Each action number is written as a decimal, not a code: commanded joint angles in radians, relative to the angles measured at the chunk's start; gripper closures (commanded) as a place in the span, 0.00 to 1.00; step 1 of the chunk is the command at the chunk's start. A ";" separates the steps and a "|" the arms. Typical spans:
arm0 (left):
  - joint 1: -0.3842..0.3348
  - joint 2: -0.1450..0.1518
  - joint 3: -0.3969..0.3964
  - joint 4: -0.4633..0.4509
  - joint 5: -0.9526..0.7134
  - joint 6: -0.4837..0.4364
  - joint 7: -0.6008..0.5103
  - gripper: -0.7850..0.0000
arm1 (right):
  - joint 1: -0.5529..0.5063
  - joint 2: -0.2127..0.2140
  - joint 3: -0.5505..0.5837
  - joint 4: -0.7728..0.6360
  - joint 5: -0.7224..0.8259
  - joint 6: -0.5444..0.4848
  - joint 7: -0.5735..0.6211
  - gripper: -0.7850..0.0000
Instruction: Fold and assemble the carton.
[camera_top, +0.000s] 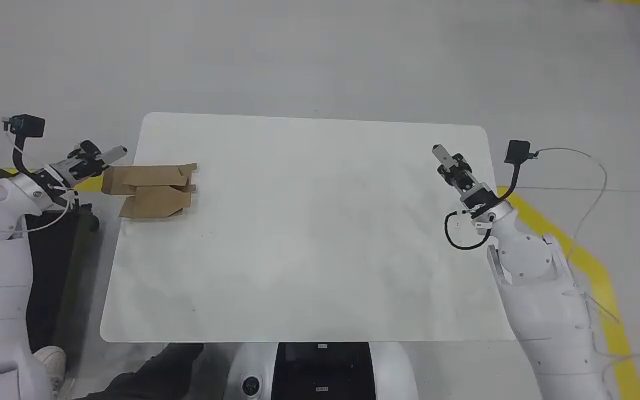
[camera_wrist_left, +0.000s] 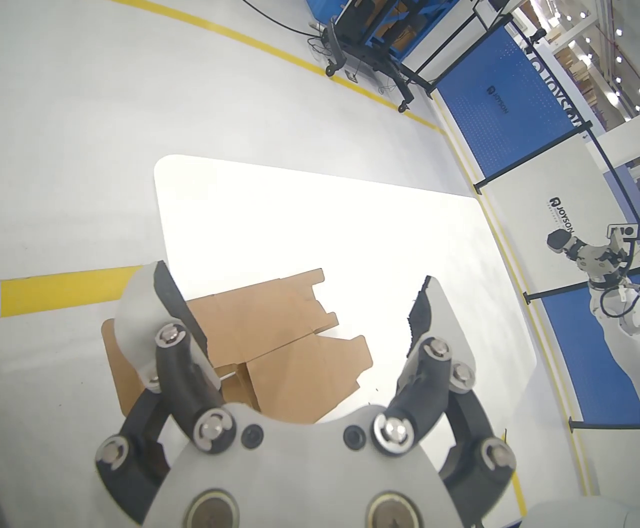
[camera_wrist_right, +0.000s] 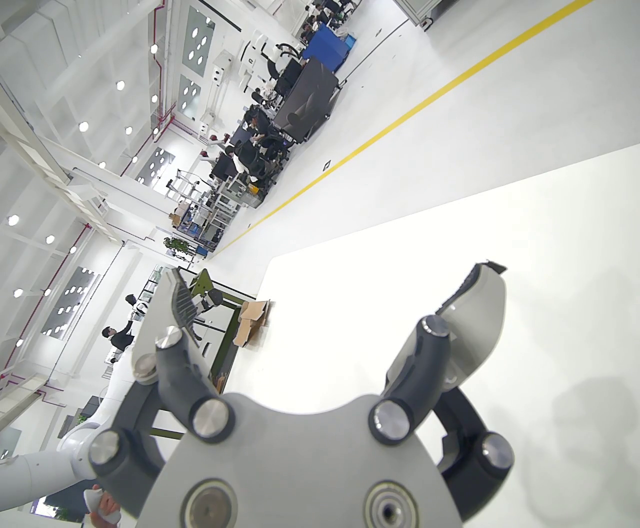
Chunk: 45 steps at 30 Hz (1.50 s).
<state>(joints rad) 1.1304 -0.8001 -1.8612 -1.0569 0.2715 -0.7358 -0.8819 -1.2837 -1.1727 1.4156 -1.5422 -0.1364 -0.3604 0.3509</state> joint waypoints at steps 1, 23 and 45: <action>0.000 0.000 0.000 0.000 0.000 0.000 0.000 0.00 | 0.000 0.000 0.000 0.000 0.000 0.000 0.000 0.00; 0.001 0.000 -0.002 0.003 0.002 0.007 0.003 0.00 | 0.000 0.000 0.000 0.000 0.000 0.000 0.000 0.00; -0.322 0.069 0.057 0.498 0.185 0.181 -0.129 0.00 | 0.000 0.000 0.000 0.000 0.000 0.000 0.000 0.00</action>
<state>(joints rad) 0.8281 -0.7289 -1.8220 -0.5884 0.4434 -0.5586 -1.0148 -1.2837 -1.1727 1.4156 -1.5422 -0.1364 -0.3604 0.3509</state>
